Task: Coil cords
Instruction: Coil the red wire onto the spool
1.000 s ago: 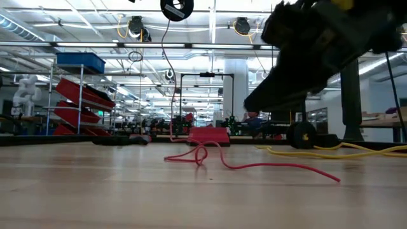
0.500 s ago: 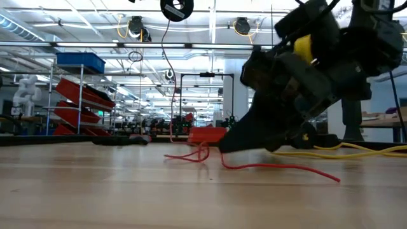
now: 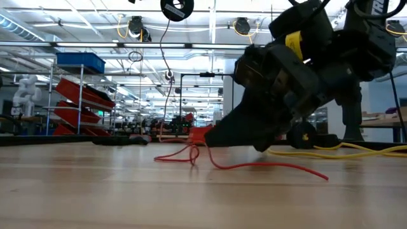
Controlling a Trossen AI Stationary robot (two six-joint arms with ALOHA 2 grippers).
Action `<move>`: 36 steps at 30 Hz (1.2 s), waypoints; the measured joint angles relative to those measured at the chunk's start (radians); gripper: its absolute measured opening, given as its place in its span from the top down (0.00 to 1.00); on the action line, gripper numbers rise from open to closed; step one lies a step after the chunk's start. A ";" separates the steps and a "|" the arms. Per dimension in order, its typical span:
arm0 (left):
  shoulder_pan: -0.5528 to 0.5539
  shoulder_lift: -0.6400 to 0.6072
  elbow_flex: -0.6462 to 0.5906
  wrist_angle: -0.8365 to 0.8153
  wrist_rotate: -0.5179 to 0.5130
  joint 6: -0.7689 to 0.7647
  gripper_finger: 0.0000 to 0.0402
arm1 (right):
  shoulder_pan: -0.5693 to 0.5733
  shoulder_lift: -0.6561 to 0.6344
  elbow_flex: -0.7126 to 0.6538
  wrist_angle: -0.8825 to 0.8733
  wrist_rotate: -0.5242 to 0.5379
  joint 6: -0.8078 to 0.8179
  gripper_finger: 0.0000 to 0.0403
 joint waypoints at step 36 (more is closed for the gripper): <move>0.000 0.000 0.000 -0.038 0.005 -0.002 1.00 | -0.021 -0.033 0.104 -0.298 0.036 0.047 0.68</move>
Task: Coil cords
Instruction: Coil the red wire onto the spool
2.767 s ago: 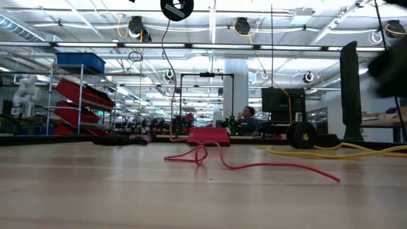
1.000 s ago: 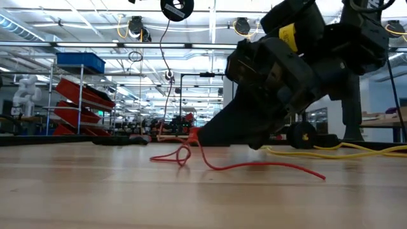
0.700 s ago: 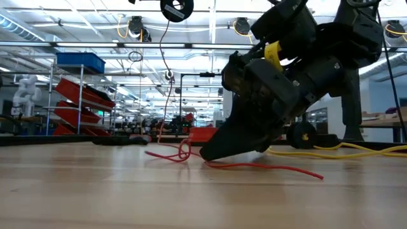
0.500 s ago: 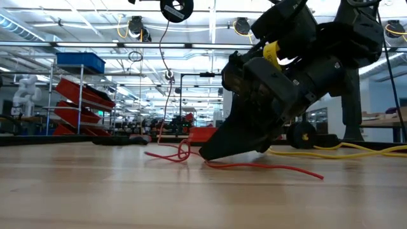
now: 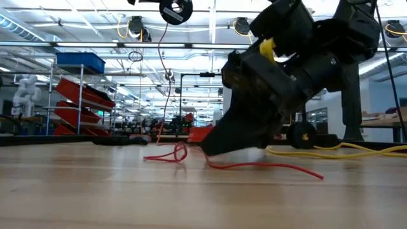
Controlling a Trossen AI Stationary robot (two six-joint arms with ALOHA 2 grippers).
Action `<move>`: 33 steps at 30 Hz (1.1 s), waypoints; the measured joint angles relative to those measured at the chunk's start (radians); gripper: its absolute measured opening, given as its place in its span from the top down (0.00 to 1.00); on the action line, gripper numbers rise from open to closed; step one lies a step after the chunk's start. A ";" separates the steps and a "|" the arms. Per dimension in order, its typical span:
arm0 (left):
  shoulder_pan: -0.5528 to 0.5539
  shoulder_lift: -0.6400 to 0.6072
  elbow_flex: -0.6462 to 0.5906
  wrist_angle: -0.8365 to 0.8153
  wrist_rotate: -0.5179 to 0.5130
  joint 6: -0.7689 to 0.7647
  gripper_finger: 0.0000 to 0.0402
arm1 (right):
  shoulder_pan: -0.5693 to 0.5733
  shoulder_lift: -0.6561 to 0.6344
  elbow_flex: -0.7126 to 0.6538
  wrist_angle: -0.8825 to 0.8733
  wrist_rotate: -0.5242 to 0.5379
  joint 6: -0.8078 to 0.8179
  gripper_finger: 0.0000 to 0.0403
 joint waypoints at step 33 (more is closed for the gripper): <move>0.000 0.000 0.000 -0.008 0.000 -0.001 1.00 | -0.030 0.068 0.110 -0.044 -0.073 0.149 0.68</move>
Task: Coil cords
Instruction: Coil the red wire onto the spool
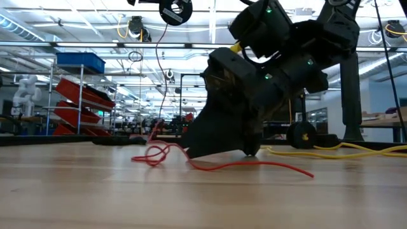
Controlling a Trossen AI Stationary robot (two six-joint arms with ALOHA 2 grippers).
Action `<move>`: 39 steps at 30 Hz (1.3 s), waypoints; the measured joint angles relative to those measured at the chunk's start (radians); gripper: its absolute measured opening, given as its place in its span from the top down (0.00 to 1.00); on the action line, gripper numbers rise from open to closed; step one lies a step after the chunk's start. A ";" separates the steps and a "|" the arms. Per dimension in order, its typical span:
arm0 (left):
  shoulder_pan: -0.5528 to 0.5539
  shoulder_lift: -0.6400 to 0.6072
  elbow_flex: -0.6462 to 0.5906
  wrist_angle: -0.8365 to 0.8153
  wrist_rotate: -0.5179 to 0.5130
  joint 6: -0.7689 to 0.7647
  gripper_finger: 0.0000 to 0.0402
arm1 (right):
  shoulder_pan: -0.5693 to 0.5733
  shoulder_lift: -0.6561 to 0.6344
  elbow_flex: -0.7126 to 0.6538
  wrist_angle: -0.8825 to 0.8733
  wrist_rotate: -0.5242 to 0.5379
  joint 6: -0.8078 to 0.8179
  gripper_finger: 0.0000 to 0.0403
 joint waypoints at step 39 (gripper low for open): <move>0.000 0.000 0.000 -0.013 0.000 -0.018 1.00 | 0.013 -0.009 0.012 0.030 -0.028 0.009 0.68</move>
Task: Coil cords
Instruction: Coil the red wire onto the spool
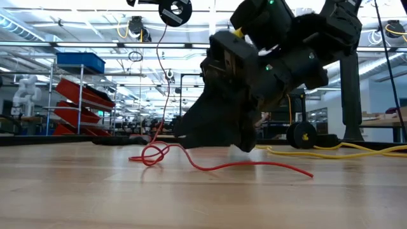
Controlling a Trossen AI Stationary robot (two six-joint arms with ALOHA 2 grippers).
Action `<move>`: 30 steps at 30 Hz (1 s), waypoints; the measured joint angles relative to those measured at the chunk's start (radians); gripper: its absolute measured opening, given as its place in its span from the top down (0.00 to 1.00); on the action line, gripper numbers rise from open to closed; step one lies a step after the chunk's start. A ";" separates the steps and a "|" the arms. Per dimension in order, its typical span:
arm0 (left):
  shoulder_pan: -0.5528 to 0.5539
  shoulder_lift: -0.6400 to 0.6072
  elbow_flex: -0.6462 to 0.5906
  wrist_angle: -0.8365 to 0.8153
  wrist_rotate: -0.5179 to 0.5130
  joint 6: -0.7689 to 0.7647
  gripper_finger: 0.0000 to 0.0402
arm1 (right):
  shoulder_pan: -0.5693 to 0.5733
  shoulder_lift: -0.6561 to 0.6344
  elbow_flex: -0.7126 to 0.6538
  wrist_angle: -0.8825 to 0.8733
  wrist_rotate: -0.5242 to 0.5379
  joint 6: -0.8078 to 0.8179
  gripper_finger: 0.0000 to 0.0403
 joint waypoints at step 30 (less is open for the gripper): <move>0.000 0.000 0.001 -0.015 0.000 -0.006 1.00 | 0.053 0.045 0.067 -0.128 0.007 -0.063 0.99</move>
